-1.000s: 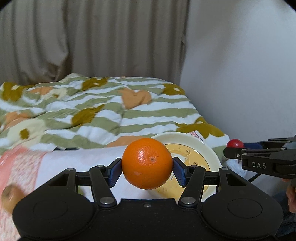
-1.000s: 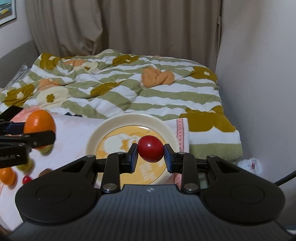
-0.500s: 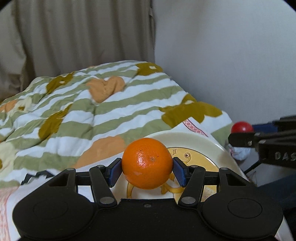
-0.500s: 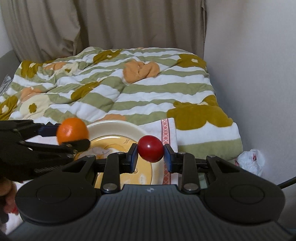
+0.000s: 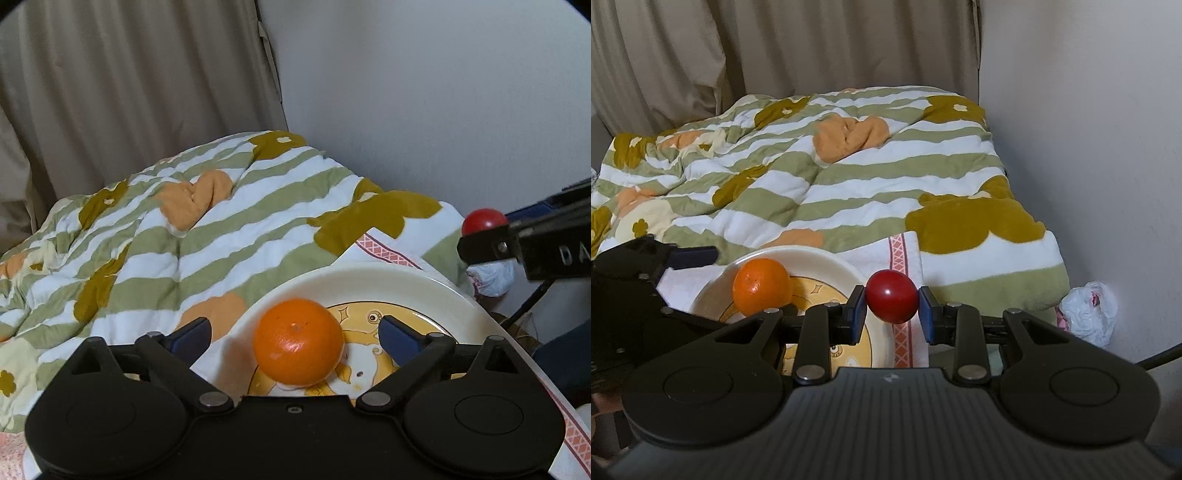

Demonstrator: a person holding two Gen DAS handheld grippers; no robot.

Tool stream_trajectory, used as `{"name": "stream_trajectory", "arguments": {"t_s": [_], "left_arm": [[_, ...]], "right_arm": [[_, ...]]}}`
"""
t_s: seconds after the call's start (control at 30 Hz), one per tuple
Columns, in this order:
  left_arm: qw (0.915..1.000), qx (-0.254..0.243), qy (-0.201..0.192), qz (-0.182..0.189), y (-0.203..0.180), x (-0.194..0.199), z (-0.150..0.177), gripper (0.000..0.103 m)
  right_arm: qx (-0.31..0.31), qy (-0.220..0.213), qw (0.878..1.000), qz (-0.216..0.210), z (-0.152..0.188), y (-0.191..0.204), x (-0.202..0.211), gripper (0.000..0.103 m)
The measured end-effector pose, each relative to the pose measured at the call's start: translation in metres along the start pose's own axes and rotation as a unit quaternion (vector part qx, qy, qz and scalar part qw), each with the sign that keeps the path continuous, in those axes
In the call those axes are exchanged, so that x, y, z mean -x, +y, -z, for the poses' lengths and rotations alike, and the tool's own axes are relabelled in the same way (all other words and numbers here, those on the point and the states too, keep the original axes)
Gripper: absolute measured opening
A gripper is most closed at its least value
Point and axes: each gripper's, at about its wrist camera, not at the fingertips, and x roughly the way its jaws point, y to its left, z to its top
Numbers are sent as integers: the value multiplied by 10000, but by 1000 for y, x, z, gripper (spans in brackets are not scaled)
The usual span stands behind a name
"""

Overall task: Organize fruits
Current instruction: 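Carry the orange and the cherry tomato over the cream bowl with both tools, then release the orange into the bowl with the left tool while the right tool drops the tomato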

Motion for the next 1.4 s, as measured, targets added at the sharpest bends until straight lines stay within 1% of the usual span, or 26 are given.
{"name": "stream_trajectory", "arguments": {"t_s": [0.1,0.23,0.37,0.43,0.6,0.87,1.0,1.07,1.13,1.2,1.4], "left_arm": [[9999,86,90,-46,6,8,4,99],[9987,458,205,-92,22,23,9,100],[9953,919,287,-115,38,36,16,101],[9938,1066,279,-165,44,44,19,101],[9921,1188,253,-299,51,59,24,101],[9907,1305,239,-306,57,68,38,101],[9909,1302,193,-295,57,69,42,101],[9906,1320,163,-319,58,71,43,101],[9900,1365,143,-324,57,73,44,101],[9893,1415,120,-324,57,77,46,101],[9879,1492,11,-432,52,95,46,101]], "right_arm": [[58,-22,10000,-19,-2,-1,2,45],[225,22,9997,-114,-3,4,0,45],[419,88,9988,-254,-3,14,-8,45],[579,121,9977,-325,-2,22,-14,45],[901,191,9944,-513,4,41,-31,45],[1262,263,9902,-530,17,57,-57,45],[1425,257,9876,-600,23,61,-61,46],[1543,165,9862,-575,25,64,-58,56],[1645,36,9850,-514,29,66,-52,86],[1653,-111,9850,-491,31,66,-45,101],[1513,-146,9868,-553,29,61,-25,102]]}}
